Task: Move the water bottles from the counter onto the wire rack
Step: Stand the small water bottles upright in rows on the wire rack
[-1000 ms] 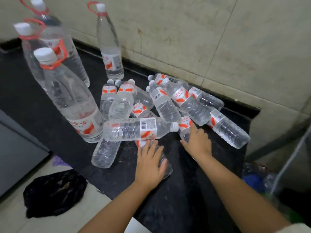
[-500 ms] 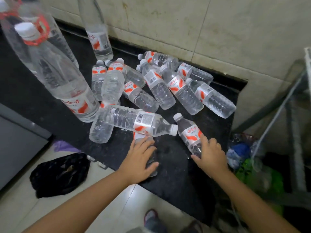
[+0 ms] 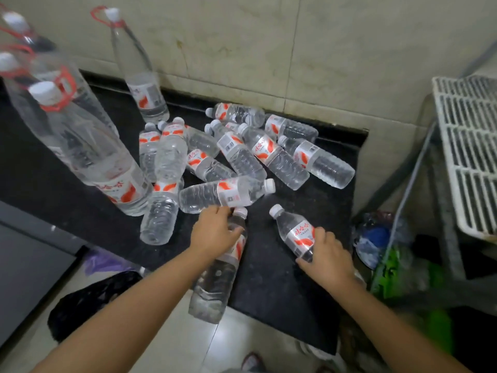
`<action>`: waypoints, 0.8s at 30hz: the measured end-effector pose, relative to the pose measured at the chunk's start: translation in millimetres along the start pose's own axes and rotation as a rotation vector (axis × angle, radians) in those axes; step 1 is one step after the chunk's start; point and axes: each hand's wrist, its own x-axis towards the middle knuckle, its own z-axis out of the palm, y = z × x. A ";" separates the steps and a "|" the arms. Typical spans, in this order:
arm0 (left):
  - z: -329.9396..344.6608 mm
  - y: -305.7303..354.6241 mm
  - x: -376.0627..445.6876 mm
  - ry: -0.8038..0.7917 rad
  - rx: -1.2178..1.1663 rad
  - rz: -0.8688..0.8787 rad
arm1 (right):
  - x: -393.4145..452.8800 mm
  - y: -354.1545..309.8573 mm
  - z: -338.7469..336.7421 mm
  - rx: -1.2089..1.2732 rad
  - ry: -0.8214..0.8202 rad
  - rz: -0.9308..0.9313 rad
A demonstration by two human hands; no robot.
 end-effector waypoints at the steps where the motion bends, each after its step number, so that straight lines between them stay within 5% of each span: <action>1: 4.1 3.5 -4.0 -0.111 0.059 -0.091 | 0.2 -0.2 0.0 0.002 0.003 0.002; 4: 24.8 11.1 -27.5 -0.262 0.132 -0.256 | 1.3 -0.9 2.1 0.001 0.003 0.003; 9: 39.2 19.0 -41.9 -0.085 0.261 -0.302 | 9.3 -8.4 2.3 -0.009 0.033 0.023; 19: 31.1 27.9 -36.6 -0.040 0.310 -0.190 | 13.1 -22.0 -9.1 0.031 0.032 0.097; 24: -13.0 63.2 -11.2 0.183 0.131 -0.028 | 15.0 -35.3 -67.0 0.202 0.207 0.091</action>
